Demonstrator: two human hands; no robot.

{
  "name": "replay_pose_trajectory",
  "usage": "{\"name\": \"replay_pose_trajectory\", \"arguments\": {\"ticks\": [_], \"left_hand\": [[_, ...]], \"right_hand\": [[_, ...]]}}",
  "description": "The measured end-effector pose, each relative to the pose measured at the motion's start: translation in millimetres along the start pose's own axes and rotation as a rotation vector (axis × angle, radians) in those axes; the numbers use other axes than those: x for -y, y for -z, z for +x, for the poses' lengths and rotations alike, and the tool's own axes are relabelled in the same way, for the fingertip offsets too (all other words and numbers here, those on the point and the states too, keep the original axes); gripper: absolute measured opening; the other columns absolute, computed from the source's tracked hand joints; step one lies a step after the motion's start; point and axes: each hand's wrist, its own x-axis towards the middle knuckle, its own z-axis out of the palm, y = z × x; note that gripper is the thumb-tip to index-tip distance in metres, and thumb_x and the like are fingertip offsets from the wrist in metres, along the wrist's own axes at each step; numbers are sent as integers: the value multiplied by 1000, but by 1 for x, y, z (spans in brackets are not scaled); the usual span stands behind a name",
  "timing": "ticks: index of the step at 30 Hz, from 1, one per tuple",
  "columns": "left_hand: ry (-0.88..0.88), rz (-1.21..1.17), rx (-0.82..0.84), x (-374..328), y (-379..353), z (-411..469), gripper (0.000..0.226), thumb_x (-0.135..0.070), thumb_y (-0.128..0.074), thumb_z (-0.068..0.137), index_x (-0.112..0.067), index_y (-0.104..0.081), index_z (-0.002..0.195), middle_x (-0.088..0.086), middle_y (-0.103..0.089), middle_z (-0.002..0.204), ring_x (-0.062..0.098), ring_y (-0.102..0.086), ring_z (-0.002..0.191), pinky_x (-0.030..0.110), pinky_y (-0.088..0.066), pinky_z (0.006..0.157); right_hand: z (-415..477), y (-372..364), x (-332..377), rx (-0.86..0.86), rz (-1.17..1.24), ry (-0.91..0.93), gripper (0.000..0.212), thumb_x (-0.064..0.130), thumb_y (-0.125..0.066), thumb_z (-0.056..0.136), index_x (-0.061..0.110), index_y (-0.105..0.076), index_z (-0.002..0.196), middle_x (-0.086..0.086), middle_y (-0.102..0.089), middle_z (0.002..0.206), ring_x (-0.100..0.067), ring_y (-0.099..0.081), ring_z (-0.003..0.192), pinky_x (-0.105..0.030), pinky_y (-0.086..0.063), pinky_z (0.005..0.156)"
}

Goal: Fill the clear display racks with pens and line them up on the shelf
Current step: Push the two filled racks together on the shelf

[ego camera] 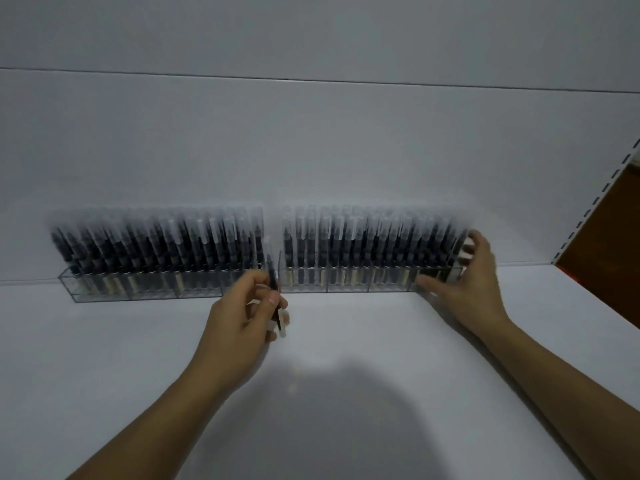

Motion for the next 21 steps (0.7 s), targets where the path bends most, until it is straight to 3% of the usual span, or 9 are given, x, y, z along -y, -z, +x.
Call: {"name": "replay_pose_trajectory", "arguments": {"ticks": [2,4,5,7,9,11,15,17,21], "left_hand": [[-15,-20,-9,-5,-1,-1,19,-15,-53,103,-31,-63,100,3,-70,93,24,-72,84,55,-59,68],[-35,-26,-12,-7,0,0,21,-14,-53,103,-33,-64,101,3,-70,94,23,-72,85,52,-60,67],[-49,-13,-12,-6,1,1,20,-14,-54,102,-31,-64,104,2,-70,94,22,-72,85,49,-61,67],[-82,42,-24,-5,3,3,18,-14,-56,101,-28,-65,108,-3,-71,93,17,-72,85,40,-62,71],[-118,88,-36,-6,6,3,20,-16,-58,100,-31,-67,111,-10,-71,92,13,-71,86,29,-59,72],[-147,99,-55,-8,10,3,21,-20,-59,99,-33,-67,113,-12,-71,94,12,-70,88,27,-57,72],[-186,126,-166,-7,25,6,24,-25,-62,97,-44,-62,112,-16,-71,96,11,-69,90,35,-58,75],[-191,140,-209,-7,32,9,21,-27,-65,94,-36,-65,114,-14,-72,93,11,-69,86,35,-59,73],[-240,179,-272,-6,41,12,22,-26,-68,93,-32,-68,115,-14,-70,95,8,-67,87,21,-55,74]], "right_hand": [[-14,-4,20,-244,-17,203,72,26,-85,81,12,-41,137,-5,-43,128,-22,-49,110,-38,-50,96],[-27,-9,53,-313,23,436,46,22,-74,86,7,-48,121,-5,-46,113,-21,-49,97,-27,-46,85],[-33,-14,70,-257,95,488,37,20,-71,88,8,-51,116,-5,-50,105,-20,-50,91,-24,-45,80],[-41,-27,108,23,316,448,23,15,-69,94,12,-56,113,-8,-58,93,-21,-57,83,-27,-49,73],[-47,-45,142,327,484,386,25,16,-66,98,16,-59,122,-8,-66,94,-23,-64,88,-34,-55,76],[-48,-65,166,444,520,397,31,19,-65,100,18,-58,131,-9,-69,97,-29,-67,90,-40,-58,80],[-46,-97,201,457,564,401,26,14,-72,95,16,-66,120,-8,-68,89,-27,-65,77,-32,-56,72],[-44,-109,210,459,518,406,26,14,-78,90,18,-70,115,-6,-67,87,-22,-64,75,-30,-57,73],[-41,-121,218,420,507,412,29,11,-78,89,21,-70,116,-7,-67,85,-21,-65,75,-28,-58,74]]}}
